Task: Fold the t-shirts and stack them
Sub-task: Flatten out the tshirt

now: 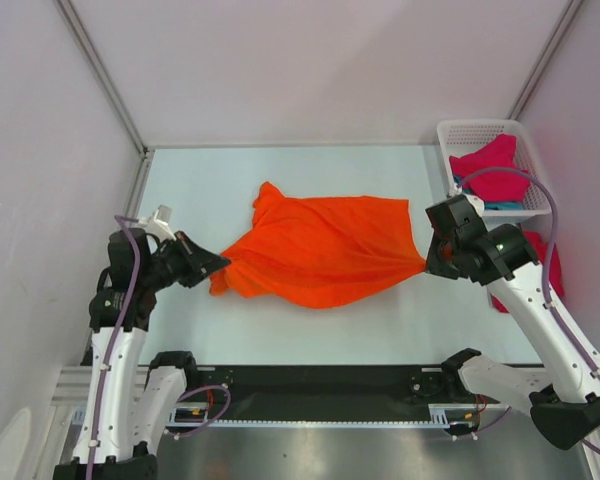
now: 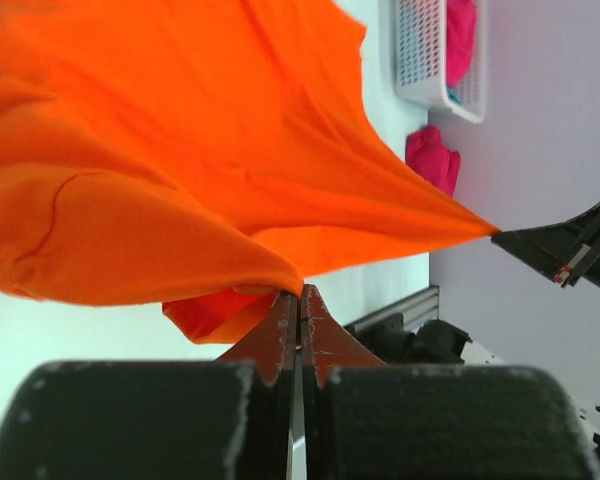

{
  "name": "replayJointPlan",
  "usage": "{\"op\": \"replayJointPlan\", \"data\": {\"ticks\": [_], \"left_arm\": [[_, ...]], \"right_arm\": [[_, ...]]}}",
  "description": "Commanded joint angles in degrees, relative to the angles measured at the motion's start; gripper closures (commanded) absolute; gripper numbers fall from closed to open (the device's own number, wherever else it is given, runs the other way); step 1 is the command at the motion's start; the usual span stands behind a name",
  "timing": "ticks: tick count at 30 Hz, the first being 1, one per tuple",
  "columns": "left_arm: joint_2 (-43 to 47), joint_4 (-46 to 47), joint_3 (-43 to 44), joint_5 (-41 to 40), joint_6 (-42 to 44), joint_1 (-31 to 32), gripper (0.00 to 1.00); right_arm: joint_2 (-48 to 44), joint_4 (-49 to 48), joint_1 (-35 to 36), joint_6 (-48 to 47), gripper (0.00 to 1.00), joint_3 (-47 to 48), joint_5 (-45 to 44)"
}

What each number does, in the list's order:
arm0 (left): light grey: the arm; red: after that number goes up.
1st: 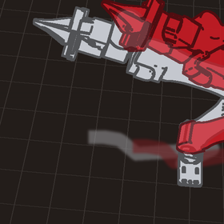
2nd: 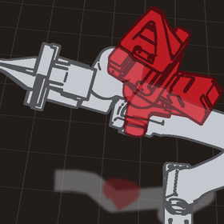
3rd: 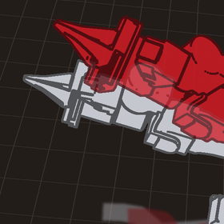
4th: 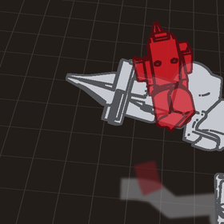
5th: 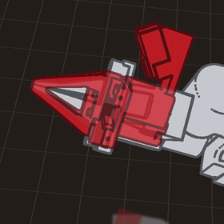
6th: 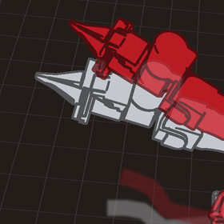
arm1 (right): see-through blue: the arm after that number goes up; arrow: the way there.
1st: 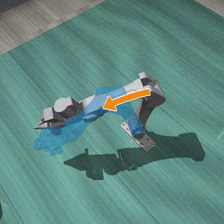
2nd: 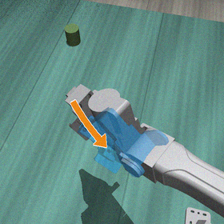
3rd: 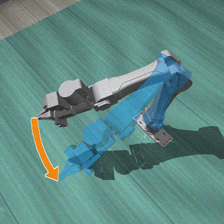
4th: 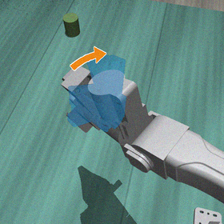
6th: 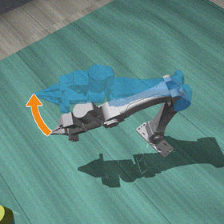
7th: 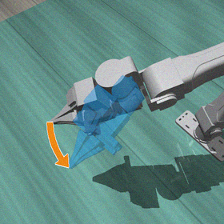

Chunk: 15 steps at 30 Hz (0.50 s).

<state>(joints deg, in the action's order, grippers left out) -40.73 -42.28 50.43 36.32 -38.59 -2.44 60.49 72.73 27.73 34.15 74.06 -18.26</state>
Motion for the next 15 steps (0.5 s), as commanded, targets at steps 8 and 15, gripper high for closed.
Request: {"op": "replayJointPlan", "data": {"ticks": [8, 15], "left_arm": [[5.22, -0.17, -4.03, -1.07, -7.55, 0.59, 1.0], [5.67, 3.86, -7.1, -1.86, -9.31, 0.51, 1.0]], "right_arm": [[-2.04, 5.14, 0.4, 4.08, 1.0, -0.5, -2.66], [-4.42, 4.1, 0.49, 5.93, 1.0, -4.01, -1.16]]}}
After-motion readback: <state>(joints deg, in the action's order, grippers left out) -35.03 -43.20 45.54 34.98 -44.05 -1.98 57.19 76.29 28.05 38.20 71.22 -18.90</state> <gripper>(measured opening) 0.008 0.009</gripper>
